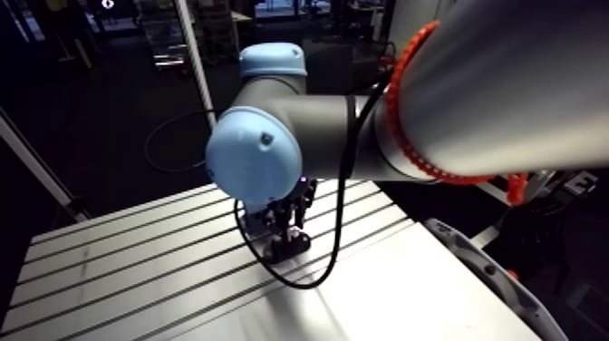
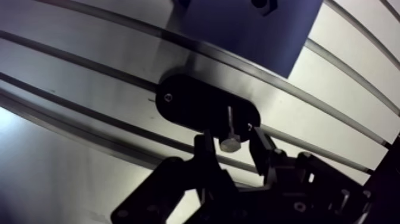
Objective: Pick up the M10 bolt and insert it into the hex recess until seated.
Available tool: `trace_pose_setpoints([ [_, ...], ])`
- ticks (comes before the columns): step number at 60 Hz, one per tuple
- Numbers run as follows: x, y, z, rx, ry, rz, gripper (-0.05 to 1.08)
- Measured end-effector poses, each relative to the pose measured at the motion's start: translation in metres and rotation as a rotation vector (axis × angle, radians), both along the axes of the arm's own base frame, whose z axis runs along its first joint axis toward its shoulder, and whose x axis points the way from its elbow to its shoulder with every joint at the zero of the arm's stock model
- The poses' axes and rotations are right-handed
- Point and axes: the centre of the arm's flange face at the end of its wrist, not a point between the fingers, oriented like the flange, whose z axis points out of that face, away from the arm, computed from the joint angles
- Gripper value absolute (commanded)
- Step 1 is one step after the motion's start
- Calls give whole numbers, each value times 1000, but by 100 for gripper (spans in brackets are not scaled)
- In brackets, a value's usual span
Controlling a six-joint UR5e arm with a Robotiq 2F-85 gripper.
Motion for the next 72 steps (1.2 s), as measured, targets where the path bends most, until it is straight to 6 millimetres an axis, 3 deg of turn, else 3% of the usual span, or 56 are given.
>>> trace_pose_setpoints([
  [72, 2, 0, -3, 11, -12, 0, 62],
])
